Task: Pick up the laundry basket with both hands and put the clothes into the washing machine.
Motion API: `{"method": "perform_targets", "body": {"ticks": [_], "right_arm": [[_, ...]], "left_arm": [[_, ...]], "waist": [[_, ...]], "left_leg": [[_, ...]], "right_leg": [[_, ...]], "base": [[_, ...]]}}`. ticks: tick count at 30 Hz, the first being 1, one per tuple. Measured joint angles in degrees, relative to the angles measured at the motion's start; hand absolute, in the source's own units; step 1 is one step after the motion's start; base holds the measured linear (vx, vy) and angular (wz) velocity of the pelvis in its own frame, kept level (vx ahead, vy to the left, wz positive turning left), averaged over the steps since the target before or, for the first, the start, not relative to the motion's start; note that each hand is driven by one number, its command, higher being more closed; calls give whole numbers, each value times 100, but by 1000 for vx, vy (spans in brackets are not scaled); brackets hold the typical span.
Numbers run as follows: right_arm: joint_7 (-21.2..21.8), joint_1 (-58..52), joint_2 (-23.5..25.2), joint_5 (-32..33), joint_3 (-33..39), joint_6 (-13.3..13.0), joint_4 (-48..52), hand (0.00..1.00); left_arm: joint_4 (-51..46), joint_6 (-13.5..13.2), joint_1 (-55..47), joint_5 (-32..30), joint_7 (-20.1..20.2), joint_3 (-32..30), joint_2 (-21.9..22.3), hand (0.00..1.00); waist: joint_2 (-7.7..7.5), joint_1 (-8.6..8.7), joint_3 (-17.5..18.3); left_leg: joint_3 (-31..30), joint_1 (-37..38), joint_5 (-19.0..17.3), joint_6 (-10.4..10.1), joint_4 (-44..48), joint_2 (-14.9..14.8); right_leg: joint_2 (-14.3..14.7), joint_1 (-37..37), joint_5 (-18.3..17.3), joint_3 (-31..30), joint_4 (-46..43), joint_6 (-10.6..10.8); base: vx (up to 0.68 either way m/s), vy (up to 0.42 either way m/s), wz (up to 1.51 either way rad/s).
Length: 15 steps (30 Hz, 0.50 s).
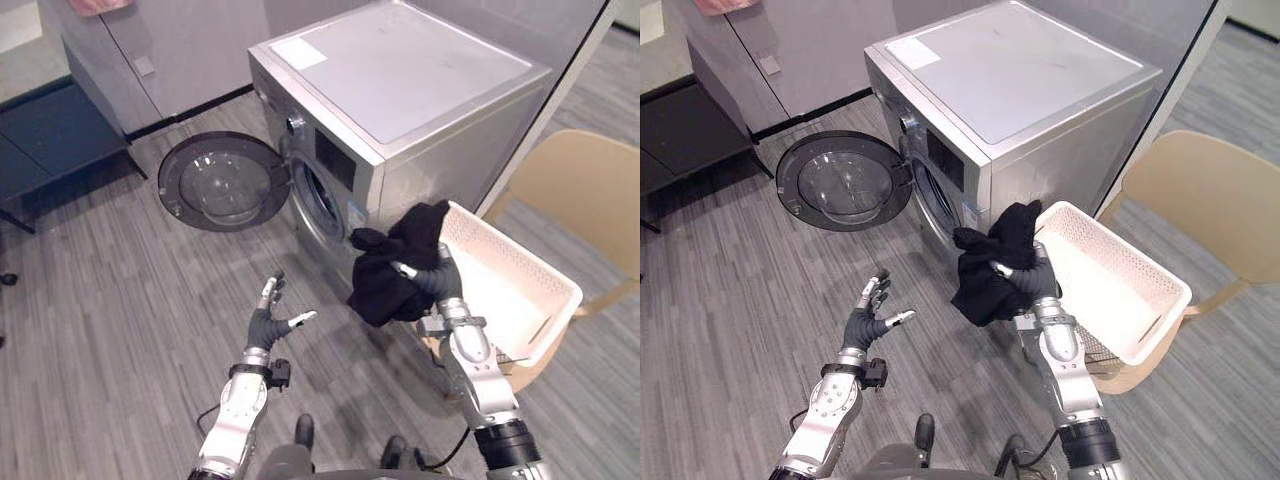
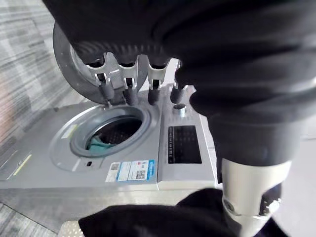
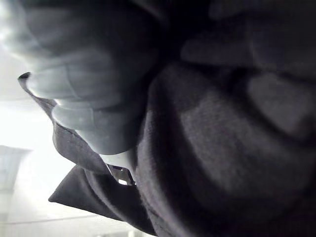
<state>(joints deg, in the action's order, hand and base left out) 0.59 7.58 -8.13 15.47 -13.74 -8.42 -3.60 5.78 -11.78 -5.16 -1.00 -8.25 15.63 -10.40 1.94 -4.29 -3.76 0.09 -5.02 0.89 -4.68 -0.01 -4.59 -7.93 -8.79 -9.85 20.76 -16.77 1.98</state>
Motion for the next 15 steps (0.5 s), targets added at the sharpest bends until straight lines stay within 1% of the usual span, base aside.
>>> {"method": "perform_targets", "body": {"ticks": [2,4,6,8,9,12,14,15], "right_arm": [[232,144,30,344,-387,32,-41,100],[437,230,102,691,-754,38,-63,100],[560,236,107,962,-1017,58,-133,100],[584,331,105,1255,-1173,109,-403,100],[585,356,84,1395,-1228,128,-480,100],[588,374,80,1814,-1439,125,-635,100],[588,374,-21,2065,-1495,122,-639,100],[596,374,-202,2310,-1614,108,-639,100]], "left_arm": [[138,3,327,-151,85,139,-77,0],[198,8,655,-220,112,325,-152,0],[292,7,843,-377,148,483,-168,0],[449,19,955,-571,144,531,-206,0],[536,29,1033,-664,113,562,-239,100],[569,47,1140,-883,-61,665,-303,100],[569,46,1142,-977,-136,716,-327,100],[568,40,1143,-1082,-185,803,-326,100]], "waist": [[6,16,4],[9,27,29],[31,32,91],[33,43,117],[31,45,118],[32,45,121],[35,43,131],[37,50,156]], "left_leg": [[8,76,22,15,-2,23],[10,120,53,22,-15,28],[15,134,121,19,-102,9],[36,158,194,-13,-196,-46],[32,158,215,-36,-205,-48],[31,169,245,-74,-204,-98],[23,168,254,-89,-205,-129],[18,167,265,-106,-207,-146]], "right_leg": [[4,102,70,-50,105,36],[12,150,123,-63,166,27],[54,148,187,-79,243,9],[101,147,272,-112,313,-25],[124,145,293,-112,325,-46],[183,145,306,-126,336,-67],[215,145,308,-126,342,-72],[236,144,311,-127,343,-78]], "base": [[-69,42,-4],[-79,12,-4],[-63,-19,-6],[-62,-35,-11],[-68,-28,-8],[-63,-45,-3],[-53,-65,-2],[-29,-44,-1]]}}
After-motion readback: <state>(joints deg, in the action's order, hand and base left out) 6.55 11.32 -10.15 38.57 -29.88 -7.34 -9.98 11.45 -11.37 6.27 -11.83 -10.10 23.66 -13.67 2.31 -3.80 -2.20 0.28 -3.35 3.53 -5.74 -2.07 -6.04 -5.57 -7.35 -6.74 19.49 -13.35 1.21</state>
